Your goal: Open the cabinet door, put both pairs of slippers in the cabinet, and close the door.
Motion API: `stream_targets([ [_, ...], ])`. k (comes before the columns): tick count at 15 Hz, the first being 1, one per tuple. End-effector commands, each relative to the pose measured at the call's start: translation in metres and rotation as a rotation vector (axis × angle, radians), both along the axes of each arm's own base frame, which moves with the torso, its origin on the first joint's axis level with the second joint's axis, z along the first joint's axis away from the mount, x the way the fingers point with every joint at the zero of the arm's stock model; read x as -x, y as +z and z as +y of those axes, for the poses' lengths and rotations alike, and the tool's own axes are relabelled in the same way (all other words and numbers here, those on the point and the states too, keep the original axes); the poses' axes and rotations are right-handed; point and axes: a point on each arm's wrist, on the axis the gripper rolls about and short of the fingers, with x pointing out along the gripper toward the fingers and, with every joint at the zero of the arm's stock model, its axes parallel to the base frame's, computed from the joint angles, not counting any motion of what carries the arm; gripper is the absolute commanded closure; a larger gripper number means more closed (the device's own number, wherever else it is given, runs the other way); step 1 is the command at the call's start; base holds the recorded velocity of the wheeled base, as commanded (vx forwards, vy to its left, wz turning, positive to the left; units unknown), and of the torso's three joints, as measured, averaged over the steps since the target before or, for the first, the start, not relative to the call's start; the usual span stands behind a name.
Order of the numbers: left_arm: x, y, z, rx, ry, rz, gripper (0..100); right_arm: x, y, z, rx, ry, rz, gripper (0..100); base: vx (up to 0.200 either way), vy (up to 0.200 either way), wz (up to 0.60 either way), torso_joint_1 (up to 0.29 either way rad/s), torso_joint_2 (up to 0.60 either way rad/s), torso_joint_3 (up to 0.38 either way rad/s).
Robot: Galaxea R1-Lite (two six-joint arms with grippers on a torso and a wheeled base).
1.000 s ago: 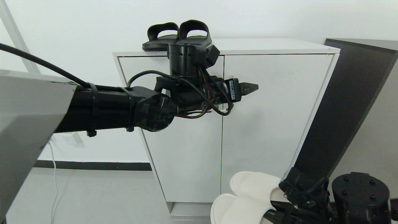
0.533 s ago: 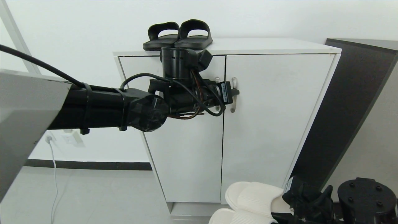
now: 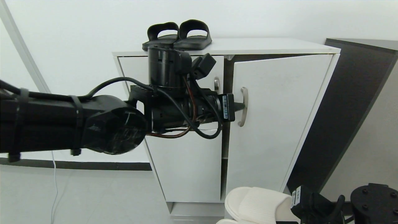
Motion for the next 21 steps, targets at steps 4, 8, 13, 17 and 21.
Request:
stream_targets([
  [4, 0.022, 0.013, 0.037, 0.061, 0.027, -0.067, 100, 0.001, 0.001, -0.001, -0.002, 0.000, -0.003, 100, 0.000, 0.000, 0.00, 0.000, 0.00, 0.000],
  [8, -0.007, 0.002, 0.044, 0.057, 0.028, -0.046, 100, 0.001, 0.000, -0.001, 0.001, -0.001, -0.004, 100, 0.000, 0.000, 0.00, 0.000, 0.00, 0.000],
  [13, -0.044, -0.005, 0.027, 0.077, 0.036, -0.059, 100, 0.001, 0.000, -0.002, 0.002, -0.006, -0.005, 100, 0.000, 0.000, 0.00, 0.000, 0.00, 0.000],
  [17, -0.057, -0.010, 0.008, 0.127, 0.019, -0.094, 100, 0.001, -0.003, -0.001, 0.012, -0.005, 0.004, 100, 0.000, 0.000, 0.00, 0.000, 0.00, 0.000],
  [21, -0.063, -0.014, -0.003, 0.142, 0.011, -0.077, 100, 0.001, -0.003, -0.001, 0.014, -0.005, 0.006, 100, 0.000, 0.000, 0.00, 0.000, 0.00, 0.000],
])
